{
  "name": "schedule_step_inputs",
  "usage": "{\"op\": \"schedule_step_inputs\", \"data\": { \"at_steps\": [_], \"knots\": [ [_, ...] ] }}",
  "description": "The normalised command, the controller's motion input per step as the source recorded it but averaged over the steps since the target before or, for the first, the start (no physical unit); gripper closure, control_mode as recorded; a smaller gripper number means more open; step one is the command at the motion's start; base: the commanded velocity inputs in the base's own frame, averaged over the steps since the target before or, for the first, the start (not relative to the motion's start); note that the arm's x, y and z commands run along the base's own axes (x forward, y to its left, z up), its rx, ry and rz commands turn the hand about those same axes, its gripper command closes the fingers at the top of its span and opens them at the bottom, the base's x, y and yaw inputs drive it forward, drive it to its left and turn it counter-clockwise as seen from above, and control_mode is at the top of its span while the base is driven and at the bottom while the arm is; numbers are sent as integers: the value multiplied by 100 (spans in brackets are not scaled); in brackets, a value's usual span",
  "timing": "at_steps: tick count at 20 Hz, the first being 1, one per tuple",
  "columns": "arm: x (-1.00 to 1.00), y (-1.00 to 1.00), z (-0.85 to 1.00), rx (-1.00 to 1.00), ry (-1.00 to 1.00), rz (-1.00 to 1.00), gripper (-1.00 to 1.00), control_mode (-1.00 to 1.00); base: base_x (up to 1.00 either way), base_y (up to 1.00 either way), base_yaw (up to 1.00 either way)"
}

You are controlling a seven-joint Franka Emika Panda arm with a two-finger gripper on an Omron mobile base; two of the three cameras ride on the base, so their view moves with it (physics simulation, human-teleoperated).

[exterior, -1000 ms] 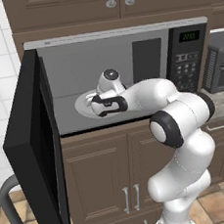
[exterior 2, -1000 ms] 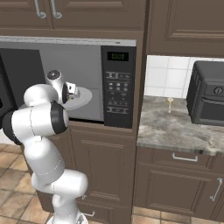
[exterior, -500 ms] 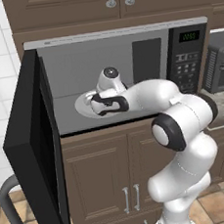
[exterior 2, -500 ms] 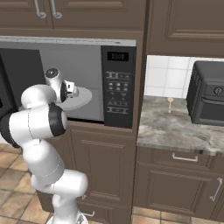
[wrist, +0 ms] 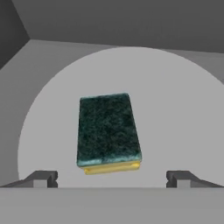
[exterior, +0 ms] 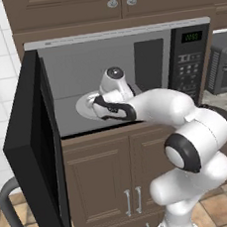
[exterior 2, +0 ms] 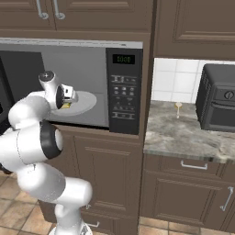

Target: Place the sponge inside the microwave to prepare for sanitizing.

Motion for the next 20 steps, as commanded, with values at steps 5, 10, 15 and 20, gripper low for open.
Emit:
{"op": "schedule_step_inputs", "data": {
  "at_steps": [5,10,15,20],
  "knots": [
    [-44,-9,20,0,-2,0,-100,-100,0,0,0],
    [-65,-10,23,0,-6,0,-100,-100,0,0,0],
    [-74,-15,23,1,-11,0,-100,-100,0,0,0],
    [-68,-15,29,3,-9,0,-100,-100,0,0,0]
  ]
}}
